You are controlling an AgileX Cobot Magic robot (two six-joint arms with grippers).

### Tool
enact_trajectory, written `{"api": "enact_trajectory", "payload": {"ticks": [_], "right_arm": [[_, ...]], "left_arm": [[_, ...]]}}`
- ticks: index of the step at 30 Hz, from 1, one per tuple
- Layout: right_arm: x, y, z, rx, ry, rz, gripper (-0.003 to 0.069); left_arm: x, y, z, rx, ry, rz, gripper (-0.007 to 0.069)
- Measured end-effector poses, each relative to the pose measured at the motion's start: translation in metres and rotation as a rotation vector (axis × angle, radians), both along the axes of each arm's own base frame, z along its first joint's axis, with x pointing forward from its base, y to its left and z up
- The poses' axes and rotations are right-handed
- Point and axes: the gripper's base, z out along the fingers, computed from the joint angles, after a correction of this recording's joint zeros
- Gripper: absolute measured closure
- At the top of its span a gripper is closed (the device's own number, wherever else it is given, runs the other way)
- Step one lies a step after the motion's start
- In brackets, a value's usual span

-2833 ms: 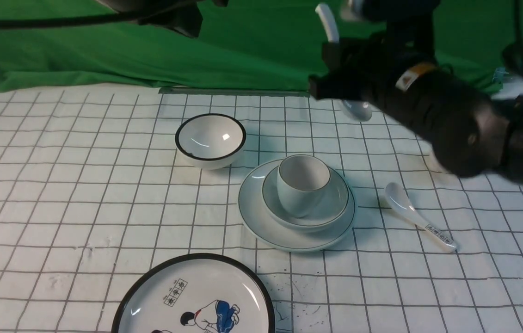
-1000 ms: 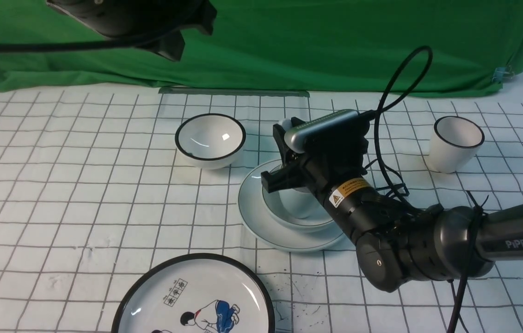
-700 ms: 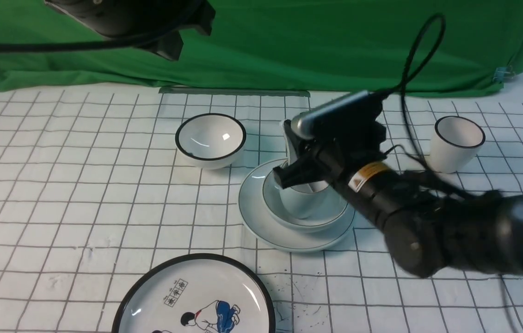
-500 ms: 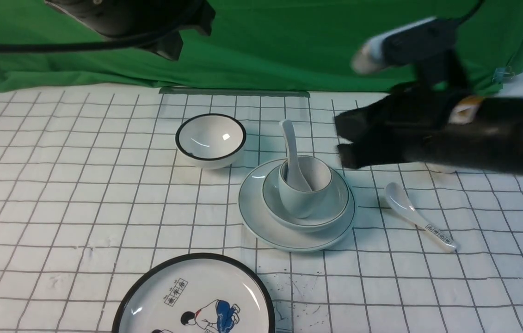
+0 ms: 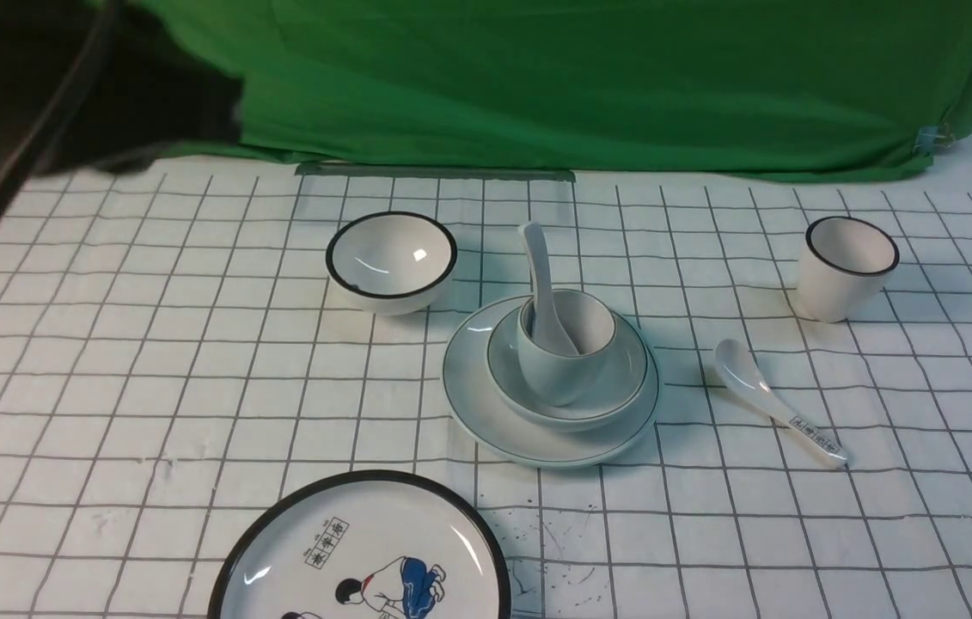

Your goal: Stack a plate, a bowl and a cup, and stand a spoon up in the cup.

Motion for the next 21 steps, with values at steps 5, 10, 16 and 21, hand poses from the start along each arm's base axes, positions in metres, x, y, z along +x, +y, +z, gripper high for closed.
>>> {"api": "enact_trajectory", "payload": {"ticks": [5,10,16,21], "right_arm": [[-0.013,-0.004,-0.037,0.047,-0.170,-0.018,0.0594],[-0.020,-0.006,-0.040,0.074,-0.283,-0.024,0.0517],[-0.021,-0.007,-0.038,0.080,-0.301,-0.025,0.0433],[-0.021,-0.007,-0.038,0.081,-0.300,-0.024,0.0424]], "left_arm": [[-0.050,0.022,-0.056,-0.103,-0.114,0.012,0.0620],[-0.083,0.038,-0.097,-0.205,-0.288,0.021,0.0620],[-0.099,0.046,-0.119,-0.259,-0.408,0.025,0.0620],[-0.100,0.046,-0.125,-0.257,-0.399,0.025,0.0620]]}}
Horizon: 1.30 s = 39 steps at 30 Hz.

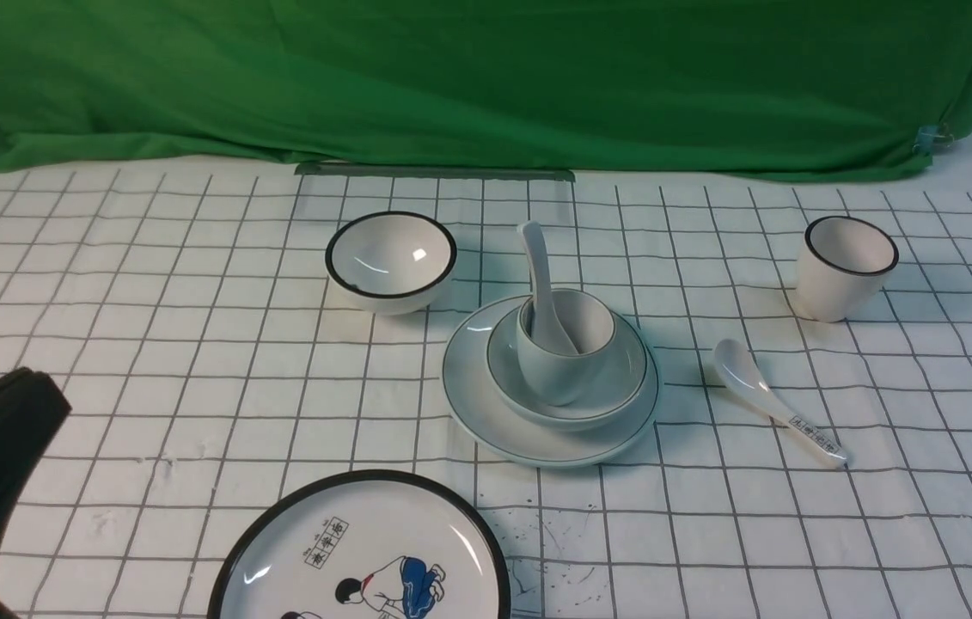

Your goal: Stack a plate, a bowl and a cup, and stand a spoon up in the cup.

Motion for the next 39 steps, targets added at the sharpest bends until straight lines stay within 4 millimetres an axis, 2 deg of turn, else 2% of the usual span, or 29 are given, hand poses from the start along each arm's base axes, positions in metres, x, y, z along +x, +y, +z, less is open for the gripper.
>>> {"api": "enact_trajectory", "payload": {"ticks": [8,15,18,22,24,28,34,39], "right_arm": [[0.000,0.000,0.000,0.000,0.000,0.000,0.0424],[0.000,0.000,0.000,0.000,0.000,0.000,0.0424],[0.000,0.000,0.000,0.000,0.000,0.000,0.0424],[0.000,0.000,0.000,0.000,0.000,0.000,0.0424],[0.000,0.000,0.000,0.000,0.000,0.000,0.0424],[0.000,0.000,0.000,0.000,0.000,0.000,0.0422],[0.000,0.000,0.000,0.001,0.000,0.000,0.0422],[0.000,0.000,0.000,0.001,0.000,0.000,0.0422]], "left_arm": [[0.000,0.000,-0.004,0.014,0.025,-0.001,0.0620],[-0.001,0.000,-0.005,0.093,-0.002,0.001,0.0620],[-0.005,0.005,-0.005,0.146,-0.022,0.043,0.0620],[-0.013,0.018,-0.010,0.152,-0.050,0.186,0.0620],[-0.017,0.028,-0.026,0.159,-0.044,0.329,0.0620],[-0.019,0.033,-0.060,0.167,0.009,0.414,0.0620],[-0.019,0.032,-0.077,0.189,0.113,0.399,0.0620],[-0.019,0.032,-0.080,0.198,0.146,0.393,0.0620]]}}
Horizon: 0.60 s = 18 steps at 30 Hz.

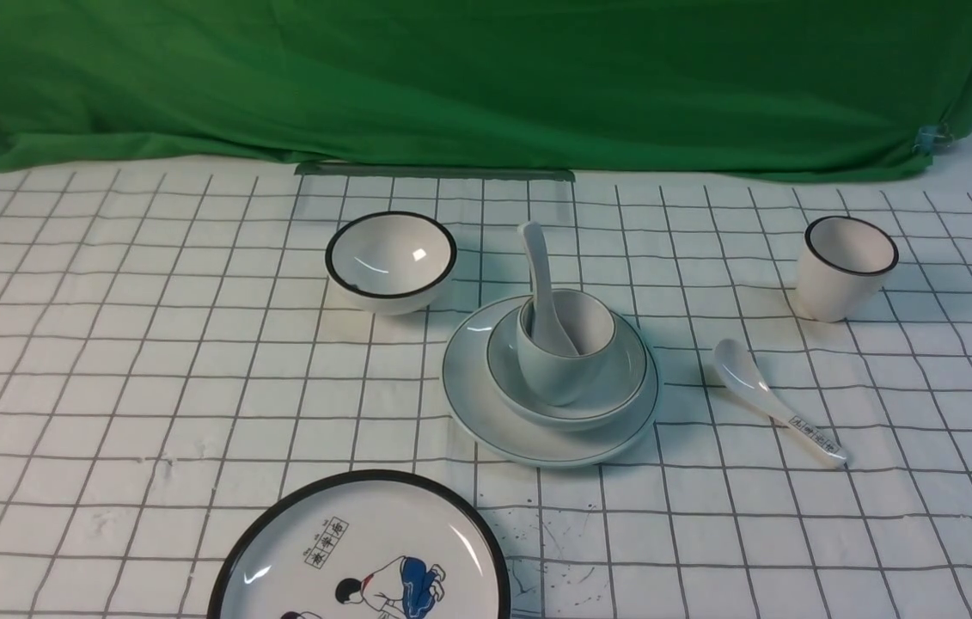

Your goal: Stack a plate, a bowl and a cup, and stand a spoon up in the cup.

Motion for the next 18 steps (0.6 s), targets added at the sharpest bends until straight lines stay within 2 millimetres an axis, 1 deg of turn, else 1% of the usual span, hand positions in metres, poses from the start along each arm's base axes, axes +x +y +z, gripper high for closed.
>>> {"api": "enact_trajectory", "payload": {"ticks": [18], "right_arm": [[0.0000,0.0000,0.0000,-0.004,-0.001,-0.001,0.0422]], "left_arm": [[-0.0001,0.0001,-0.0004,0.014,0.004,-0.001,0.0620]]}}
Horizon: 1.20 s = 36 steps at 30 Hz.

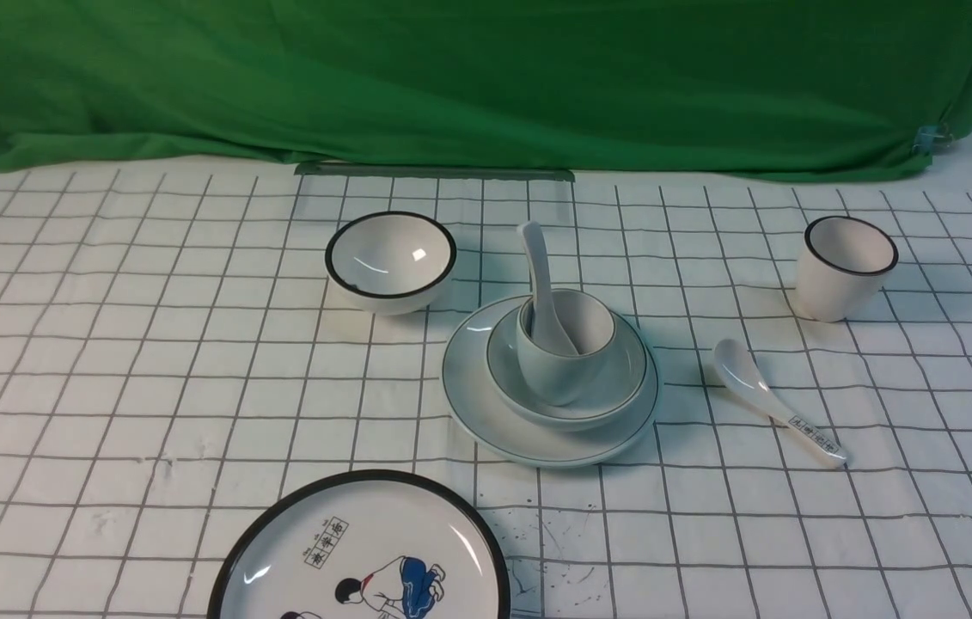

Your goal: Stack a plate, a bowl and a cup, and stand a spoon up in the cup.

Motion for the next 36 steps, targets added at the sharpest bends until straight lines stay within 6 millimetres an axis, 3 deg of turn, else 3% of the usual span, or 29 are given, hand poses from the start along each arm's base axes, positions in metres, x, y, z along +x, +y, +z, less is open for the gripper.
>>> {"api": "enact_trajectory", "payload": {"ticks": [5,10,11,14,17,36], "right_arm": [[0.000,0.000,-0.010,-0.133,0.078,-0.035,0.0422],[0.006,-0.004,-0.049,-0.225,0.385,-0.153,0.0421],[0.007,-0.004,-0.054,-0.228,0.400,-0.158,0.0421],[0.013,-0.008,-0.092,-0.233,0.521,-0.211,0.0421],[0.012,-0.008,-0.107,-0.241,0.600,-0.211,0.0421],[0.012,-0.007,-0.109,-0.249,0.613,-0.188,0.0421]], "left_arm": [[0.000,0.000,0.000,0.001,0.000,0.000,0.0620],[0.000,0.000,0.000,0.004,0.000,0.000,0.0620],[0.000,0.000,0.000,0.004,0.000,0.000,0.0620],[0.000,0.000,0.000,0.004,0.000,0.000,0.0620],[0.000,0.000,0.000,0.006,0.001,0.000,0.0620],[0.000,0.000,0.000,0.009,0.001,0.000,0.0620]]}}
